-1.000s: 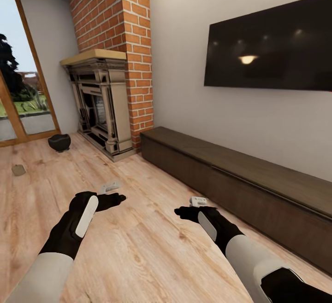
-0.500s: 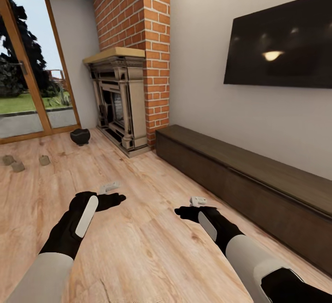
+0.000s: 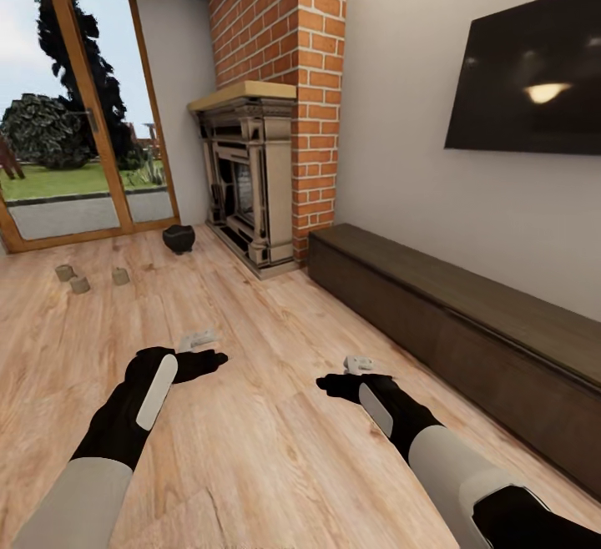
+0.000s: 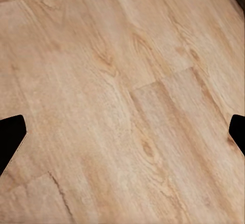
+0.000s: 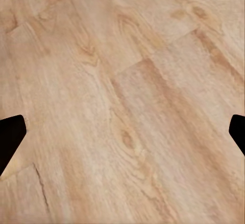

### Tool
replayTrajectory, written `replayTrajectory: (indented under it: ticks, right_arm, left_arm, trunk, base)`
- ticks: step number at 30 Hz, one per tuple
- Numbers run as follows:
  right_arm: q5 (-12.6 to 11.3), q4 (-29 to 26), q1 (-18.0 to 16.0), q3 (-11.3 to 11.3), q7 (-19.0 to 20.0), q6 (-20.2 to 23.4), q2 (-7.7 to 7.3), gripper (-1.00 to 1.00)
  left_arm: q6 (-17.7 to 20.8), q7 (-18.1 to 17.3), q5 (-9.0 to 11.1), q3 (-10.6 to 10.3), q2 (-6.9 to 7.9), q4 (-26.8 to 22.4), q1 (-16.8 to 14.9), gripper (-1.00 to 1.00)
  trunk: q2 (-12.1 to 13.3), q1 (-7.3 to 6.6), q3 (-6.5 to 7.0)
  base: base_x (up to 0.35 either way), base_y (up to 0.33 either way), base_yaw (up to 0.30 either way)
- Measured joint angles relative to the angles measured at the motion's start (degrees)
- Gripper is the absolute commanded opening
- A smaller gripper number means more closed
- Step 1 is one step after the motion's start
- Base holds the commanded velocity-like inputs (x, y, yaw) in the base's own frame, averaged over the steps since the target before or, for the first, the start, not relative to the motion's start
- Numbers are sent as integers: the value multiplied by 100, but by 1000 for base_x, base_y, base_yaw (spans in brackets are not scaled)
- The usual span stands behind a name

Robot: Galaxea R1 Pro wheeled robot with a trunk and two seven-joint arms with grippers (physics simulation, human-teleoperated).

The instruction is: Place each of the two pumpkins and all three candles from the living room inside a cabinet in the living room (use any cabinet), then make sure every cabinet is closed, and position the cauldron so it is next to a table in the living room.

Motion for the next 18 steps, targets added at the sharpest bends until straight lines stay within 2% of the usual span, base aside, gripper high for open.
replayTrajectory:
  ticks: [8,18]
  right_arm:
    - [4,0,0,5,1,-10,-3,100]
    - [4,-1,1,15,9,-17,-3,100]
  left_arm:
    - [0,0,4,0,-3,2,0,100]
    - [1,0,10,-7,-3,3,0,100]
  trunk:
    - [0,-1,-44]
    - [0,-1,-99]
  base:
    - [21,0,235]
    - [110,61,234]
